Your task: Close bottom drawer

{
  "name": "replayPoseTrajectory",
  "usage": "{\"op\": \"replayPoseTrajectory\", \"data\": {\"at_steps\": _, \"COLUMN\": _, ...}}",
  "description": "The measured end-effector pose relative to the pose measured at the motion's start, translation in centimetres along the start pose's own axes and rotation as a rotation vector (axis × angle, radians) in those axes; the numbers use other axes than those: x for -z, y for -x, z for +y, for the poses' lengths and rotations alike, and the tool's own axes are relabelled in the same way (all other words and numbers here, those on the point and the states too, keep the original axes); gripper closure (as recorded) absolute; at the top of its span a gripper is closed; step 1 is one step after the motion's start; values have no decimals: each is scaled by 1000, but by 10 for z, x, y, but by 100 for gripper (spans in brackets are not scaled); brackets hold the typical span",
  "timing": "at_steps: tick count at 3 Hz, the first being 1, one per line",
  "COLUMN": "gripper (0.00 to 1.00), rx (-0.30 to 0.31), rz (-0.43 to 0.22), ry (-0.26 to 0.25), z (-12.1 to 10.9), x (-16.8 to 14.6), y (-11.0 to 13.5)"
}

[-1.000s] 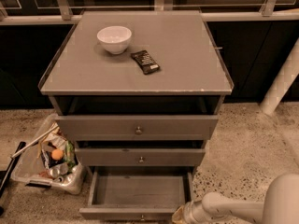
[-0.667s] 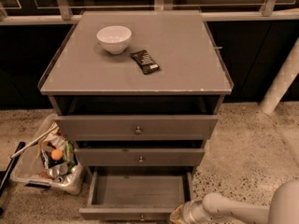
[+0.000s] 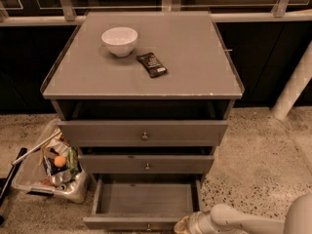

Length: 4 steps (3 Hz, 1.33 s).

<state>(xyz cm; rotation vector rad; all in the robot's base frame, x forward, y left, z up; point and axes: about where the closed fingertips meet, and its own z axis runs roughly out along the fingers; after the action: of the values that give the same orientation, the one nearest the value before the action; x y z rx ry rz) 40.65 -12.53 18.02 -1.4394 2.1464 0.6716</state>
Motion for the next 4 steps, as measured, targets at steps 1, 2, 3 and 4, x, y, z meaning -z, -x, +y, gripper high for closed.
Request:
{"op": "replayPoseTrajectory", "data": {"at_steps": 1, "gripper": 58, "rx": 0, "rz": 0, "ry": 0, "z": 0, "x": 0, "y": 0}}
{"op": "replayPoseTrajectory", "data": {"at_steps": 2, "gripper": 35, "rx": 0, "rz": 0, "ry": 0, "z": 0, "x": 0, "y": 0}}
{"op": "replayPoseTrajectory", "data": {"at_steps": 3, "gripper": 12, "rx": 0, "rz": -1, "ry": 0, "z": 0, "x": 0, "y": 0}}
{"op": "replayPoseTrajectory", "data": {"at_steps": 4, "gripper": 0, "rx": 17, "rz": -15, "ry": 5, "z": -7, "x": -10, "y": 8}}
